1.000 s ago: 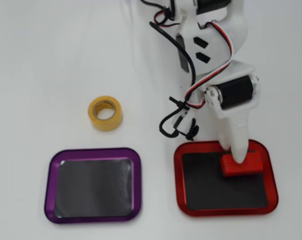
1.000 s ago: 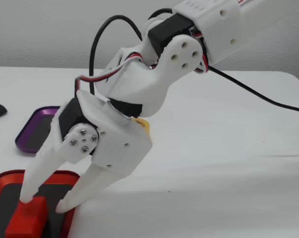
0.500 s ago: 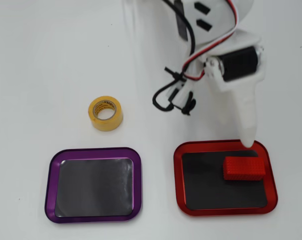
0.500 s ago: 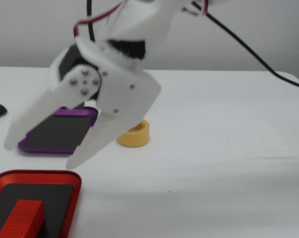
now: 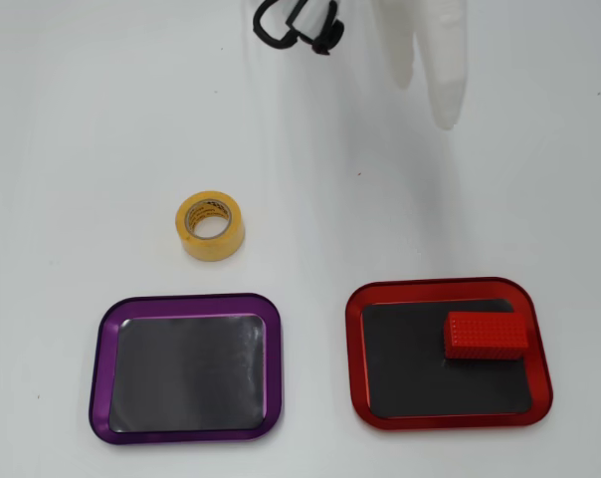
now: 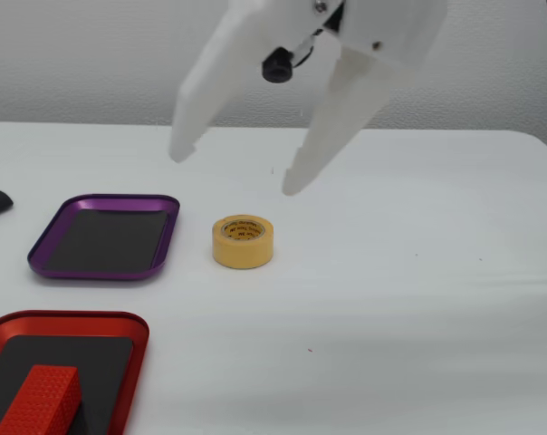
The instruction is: Grasp a red block and put it in the left red dish.
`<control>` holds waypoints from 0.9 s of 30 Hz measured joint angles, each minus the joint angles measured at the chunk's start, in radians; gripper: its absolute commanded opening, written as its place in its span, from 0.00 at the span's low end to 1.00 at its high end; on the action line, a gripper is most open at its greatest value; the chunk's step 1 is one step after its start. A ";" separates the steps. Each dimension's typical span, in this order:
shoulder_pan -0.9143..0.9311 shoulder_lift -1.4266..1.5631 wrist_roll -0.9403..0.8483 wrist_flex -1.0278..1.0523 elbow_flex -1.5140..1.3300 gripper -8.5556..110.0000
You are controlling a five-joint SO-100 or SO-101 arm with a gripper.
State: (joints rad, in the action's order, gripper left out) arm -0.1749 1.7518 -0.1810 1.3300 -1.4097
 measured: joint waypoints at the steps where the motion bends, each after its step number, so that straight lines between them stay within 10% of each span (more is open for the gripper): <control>1: 0.000 0.037 0.009 0.003 -0.041 0.28; 27: 0.144 1.516 0.077 -0.201 -1.370 0.28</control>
State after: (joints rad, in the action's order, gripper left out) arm -0.0307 3.2674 -0.1043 1.1290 -2.7796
